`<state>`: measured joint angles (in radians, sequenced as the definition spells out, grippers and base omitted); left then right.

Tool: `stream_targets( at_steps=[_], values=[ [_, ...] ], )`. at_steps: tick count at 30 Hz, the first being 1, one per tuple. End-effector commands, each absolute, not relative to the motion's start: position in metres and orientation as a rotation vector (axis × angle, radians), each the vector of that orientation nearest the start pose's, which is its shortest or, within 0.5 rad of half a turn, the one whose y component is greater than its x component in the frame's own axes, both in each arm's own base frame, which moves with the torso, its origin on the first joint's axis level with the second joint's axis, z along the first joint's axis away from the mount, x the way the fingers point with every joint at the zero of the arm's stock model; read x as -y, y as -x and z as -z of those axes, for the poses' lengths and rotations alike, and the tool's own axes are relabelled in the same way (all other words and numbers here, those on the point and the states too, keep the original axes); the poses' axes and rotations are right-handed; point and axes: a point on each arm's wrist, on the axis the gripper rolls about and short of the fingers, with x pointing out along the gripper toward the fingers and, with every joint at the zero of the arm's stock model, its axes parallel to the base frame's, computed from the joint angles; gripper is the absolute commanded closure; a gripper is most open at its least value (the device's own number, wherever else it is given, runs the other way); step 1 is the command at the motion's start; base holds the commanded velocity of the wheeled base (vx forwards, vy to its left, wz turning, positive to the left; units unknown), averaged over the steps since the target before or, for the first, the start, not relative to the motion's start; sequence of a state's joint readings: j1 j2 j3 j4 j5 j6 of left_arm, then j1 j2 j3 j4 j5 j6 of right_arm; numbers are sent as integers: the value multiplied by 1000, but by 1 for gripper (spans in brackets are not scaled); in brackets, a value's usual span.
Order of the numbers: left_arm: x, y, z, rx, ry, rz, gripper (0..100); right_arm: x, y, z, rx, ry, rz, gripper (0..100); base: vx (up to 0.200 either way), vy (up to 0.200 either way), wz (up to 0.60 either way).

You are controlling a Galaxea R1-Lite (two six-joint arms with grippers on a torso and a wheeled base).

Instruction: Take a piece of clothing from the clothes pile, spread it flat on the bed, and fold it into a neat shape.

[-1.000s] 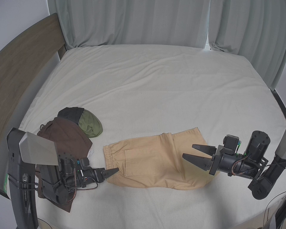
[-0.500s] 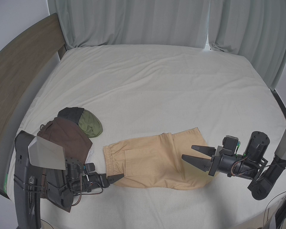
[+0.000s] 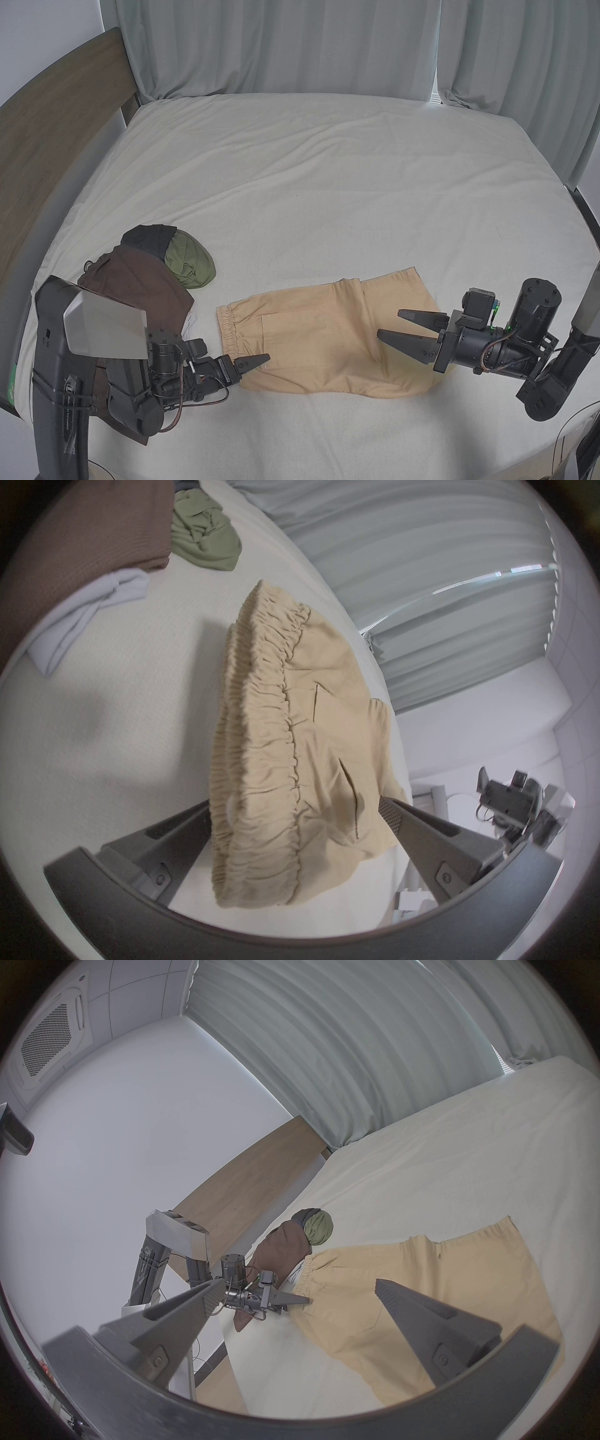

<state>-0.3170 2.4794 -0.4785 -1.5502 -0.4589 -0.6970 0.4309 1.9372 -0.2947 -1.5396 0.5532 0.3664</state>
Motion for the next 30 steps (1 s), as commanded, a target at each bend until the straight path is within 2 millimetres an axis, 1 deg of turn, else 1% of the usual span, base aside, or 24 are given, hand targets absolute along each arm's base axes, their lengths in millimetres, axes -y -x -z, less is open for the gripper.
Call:
stream_targets(
  at_steps=[1,6,10,15,26,27,30],
  values=[
    [117,-307,35,-682,736,591,0,-125,-238,-88,-297,-342,-957,0,0,0,0],
    [117,-314,27,-649,776,590,0,-126,-238,-86,-308,-344,-960,0,0,0,0],
    [116,-315,27,-642,776,580,0,-126,-239,-84,-315,-343,-958,0,0,0,0],
    [118,-323,25,-594,773,543,0,-127,-238,-83,-318,-342,-959,0,0,0,0],
    [119,-321,28,-603,769,536,0,-127,-239,-81,-325,-343,-958,0,0,0,0],
    [119,-321,29,-606,769,535,100,-127,-239,-81,-325,-343,-958,0,0,0,0],
    [119,-321,31,-610,765,532,100,-127,-239,-82,-323,-343,-958,0,0,0,0]
  ],
)
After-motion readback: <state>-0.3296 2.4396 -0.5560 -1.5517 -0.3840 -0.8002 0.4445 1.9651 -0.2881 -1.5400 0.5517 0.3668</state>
